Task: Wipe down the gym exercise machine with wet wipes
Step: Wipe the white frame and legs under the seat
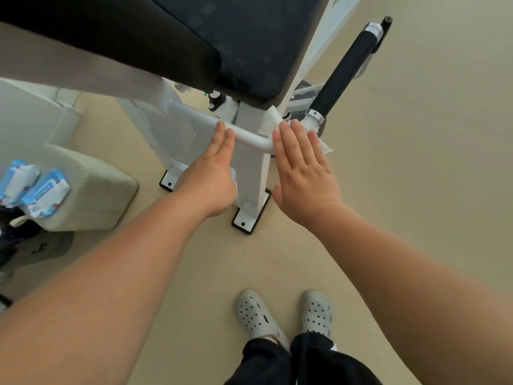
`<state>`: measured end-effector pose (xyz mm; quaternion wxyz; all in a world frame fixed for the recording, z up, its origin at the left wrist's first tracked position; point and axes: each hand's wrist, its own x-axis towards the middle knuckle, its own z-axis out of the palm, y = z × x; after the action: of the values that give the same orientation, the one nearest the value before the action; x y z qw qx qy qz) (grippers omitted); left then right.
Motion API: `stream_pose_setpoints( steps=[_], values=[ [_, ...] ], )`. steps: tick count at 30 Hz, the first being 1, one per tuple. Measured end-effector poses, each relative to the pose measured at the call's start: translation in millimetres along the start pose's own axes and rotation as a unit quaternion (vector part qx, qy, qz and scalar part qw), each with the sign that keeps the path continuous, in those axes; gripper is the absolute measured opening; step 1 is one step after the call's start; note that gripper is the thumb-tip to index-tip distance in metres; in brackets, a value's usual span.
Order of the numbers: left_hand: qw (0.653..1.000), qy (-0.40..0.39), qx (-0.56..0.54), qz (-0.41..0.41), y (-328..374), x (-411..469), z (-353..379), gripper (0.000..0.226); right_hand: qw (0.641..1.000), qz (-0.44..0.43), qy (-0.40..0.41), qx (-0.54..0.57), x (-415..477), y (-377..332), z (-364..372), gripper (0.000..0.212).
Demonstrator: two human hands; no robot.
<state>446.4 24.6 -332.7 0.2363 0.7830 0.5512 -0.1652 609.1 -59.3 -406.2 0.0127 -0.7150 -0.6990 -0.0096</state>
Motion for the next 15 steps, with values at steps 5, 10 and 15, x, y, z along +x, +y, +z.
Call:
stream_pose_setpoints(
  steps=[5,10,15],
  values=[
    [1.000,0.011,-0.021,0.019,-7.0,1.1,4.6,0.092,0.999,0.031,0.011,0.040,6.6,-22.8,0.5,0.090],
    [0.991,0.091,-0.018,0.098,-36.4,10.8,11.7,0.086,1.000,-0.007,0.022,0.020,21.5,-54.0,5.0,0.089],
    [0.983,0.163,-0.013,0.086,-70.2,26.1,22.0,0.089,0.996,-0.074,0.037,-0.016,46.5,-67.2,7.8,0.085]
  ],
)
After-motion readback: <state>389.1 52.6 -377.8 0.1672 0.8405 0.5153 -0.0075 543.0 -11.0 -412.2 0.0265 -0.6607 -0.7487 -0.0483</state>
